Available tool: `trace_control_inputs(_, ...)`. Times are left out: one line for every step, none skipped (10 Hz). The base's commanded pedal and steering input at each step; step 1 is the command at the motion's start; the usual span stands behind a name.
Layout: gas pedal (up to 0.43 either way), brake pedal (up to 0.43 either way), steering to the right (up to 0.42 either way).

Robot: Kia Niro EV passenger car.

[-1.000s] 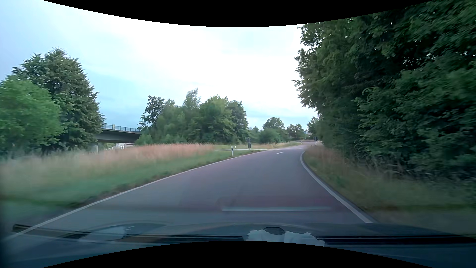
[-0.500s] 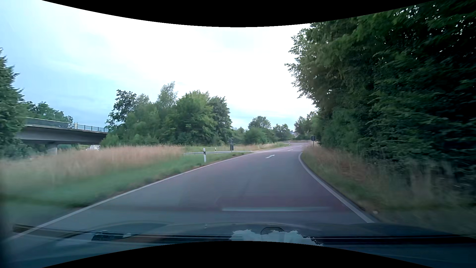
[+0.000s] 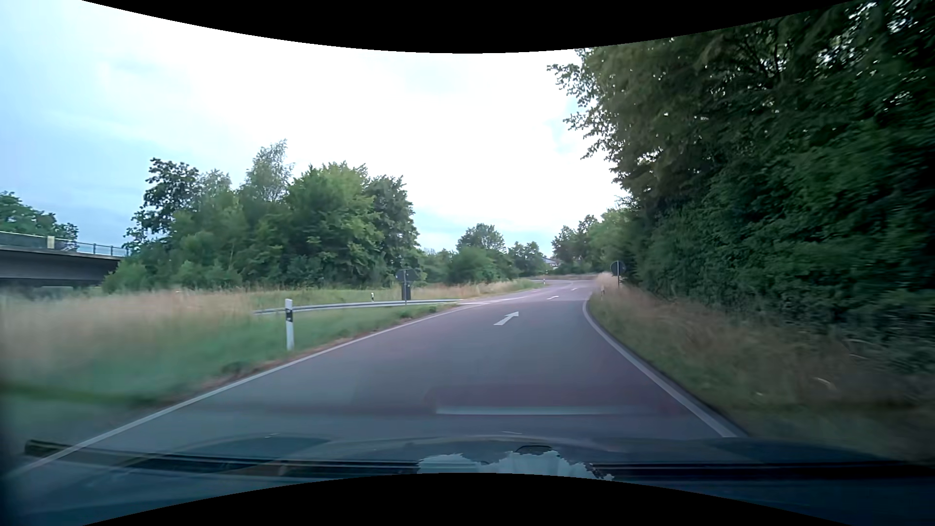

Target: Follow the waypoints while adhering to traffic rules and regulations

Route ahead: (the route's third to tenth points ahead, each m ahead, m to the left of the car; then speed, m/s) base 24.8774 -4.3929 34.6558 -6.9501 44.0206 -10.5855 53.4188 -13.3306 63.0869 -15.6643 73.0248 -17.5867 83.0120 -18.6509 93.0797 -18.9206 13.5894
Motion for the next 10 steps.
trace_control_inputs(0.169, 0.0, 0.045)
trace_control_inputs(0.169, 0.0, 0.045)
trace_control_inputs(0.169, 0.0, 0.044)
trace_control_inputs(0.169, 0.0, 0.043)
trace_control_inputs(0.169, 0.0, 0.042)
trace_control_inputs(0.169, 0.0, 0.041)
trace_control_inputs(0.169, 0.0, 0.04)
trace_control_inputs(0.169, 0.0, 0.04)
trace_control_inputs(0.169, 0.0, 0.04)
trace_control_inputs(0.169, 0.0, 0.04)
